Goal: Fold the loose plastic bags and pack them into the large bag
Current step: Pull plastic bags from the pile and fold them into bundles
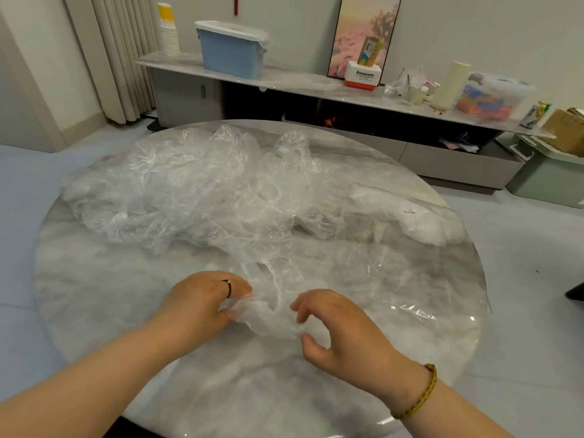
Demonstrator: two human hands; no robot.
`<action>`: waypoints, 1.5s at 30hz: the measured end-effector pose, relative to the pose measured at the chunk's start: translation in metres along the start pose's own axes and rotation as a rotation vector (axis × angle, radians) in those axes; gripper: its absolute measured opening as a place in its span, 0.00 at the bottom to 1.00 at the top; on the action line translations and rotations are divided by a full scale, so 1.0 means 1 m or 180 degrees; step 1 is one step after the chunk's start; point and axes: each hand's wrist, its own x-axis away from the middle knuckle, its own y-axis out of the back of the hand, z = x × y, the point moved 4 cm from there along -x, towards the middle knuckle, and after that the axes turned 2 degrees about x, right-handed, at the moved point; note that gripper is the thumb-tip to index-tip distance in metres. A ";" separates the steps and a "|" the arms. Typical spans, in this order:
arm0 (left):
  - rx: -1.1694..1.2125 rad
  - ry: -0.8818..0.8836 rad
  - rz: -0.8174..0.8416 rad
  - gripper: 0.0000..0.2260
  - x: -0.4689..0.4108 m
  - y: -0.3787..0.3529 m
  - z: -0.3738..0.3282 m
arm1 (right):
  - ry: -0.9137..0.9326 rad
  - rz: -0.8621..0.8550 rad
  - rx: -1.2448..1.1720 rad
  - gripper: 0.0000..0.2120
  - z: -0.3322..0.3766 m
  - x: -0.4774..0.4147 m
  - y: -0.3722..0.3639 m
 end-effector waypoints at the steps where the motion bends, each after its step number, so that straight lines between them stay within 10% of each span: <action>1: 0.0377 0.0231 0.0037 0.10 0.000 -0.001 0.000 | -0.0019 0.0076 0.0104 0.16 -0.002 0.003 -0.002; 4: 0.1177 0.0531 0.0203 0.11 0.002 -0.011 -0.005 | -0.0100 0.0142 0.0350 0.28 -0.006 0.006 -0.007; 9: 0.1707 0.0643 0.0312 0.11 0.000 -0.005 -0.017 | -0.0191 -0.0325 -0.0044 0.10 -0.011 -0.001 0.004; 14: 0.0896 0.0160 0.0521 0.04 0.004 0.002 -0.017 | 0.0255 -0.0487 0.0952 0.18 -0.025 0.004 0.013; 27: -0.1102 -0.0966 0.1345 0.37 0.016 -0.045 -0.011 | 0.0607 0.0674 0.0957 0.13 -0.017 0.032 -0.004; 38: -0.0555 -0.0664 0.1142 0.30 -0.002 -0.046 -0.021 | 0.0085 0.0914 0.0964 0.12 -0.020 0.030 -0.004; 41: -0.0621 -0.0638 0.0721 0.10 -0.005 -0.041 -0.021 | 0.0028 0.0989 0.0951 0.12 -0.023 0.032 -0.005; 45: -0.0545 -0.0793 0.1149 0.29 0.001 -0.060 -0.027 | -0.0002 0.1060 0.1119 0.09 -0.023 0.031 -0.006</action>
